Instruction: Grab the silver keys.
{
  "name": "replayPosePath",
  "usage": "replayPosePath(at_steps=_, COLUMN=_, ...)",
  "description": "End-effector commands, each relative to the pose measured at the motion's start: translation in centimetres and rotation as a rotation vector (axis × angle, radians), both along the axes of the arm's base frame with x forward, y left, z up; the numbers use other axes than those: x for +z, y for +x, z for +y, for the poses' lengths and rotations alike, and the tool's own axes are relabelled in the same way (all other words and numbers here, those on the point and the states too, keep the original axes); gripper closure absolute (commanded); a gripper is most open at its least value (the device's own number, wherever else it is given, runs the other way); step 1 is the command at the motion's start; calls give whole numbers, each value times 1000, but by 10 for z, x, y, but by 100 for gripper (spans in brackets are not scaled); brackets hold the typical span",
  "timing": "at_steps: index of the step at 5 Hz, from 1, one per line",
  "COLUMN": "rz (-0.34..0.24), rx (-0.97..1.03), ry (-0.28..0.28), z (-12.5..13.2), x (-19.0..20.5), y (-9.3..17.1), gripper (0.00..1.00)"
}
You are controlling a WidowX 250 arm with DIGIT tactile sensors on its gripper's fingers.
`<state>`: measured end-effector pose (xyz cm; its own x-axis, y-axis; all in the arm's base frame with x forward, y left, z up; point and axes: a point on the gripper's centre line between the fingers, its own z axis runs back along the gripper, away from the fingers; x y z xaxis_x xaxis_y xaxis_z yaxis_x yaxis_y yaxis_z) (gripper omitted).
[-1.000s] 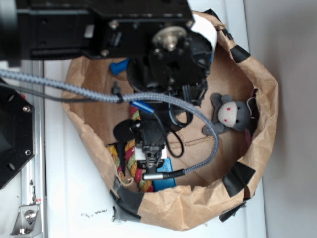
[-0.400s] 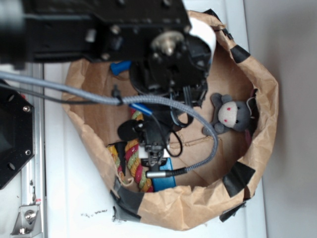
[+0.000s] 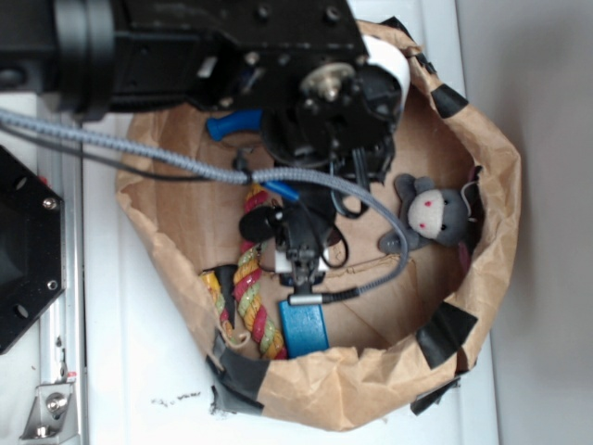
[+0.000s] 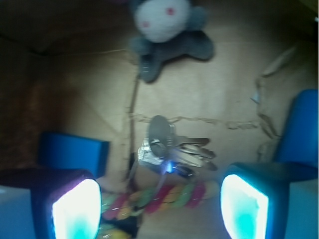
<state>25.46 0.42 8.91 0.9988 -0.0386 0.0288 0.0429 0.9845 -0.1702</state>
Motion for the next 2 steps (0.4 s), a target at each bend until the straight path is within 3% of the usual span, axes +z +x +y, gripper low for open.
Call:
replayPosePath(at_steps=1, rz=15, rx=43, ry=57, z=30, x=-9, y=-11, gripper=0)
replayPosePath(at_steps=2, rz=16, rx=34, ry=53, z=28, x=-13, y=-10, gripper=0)
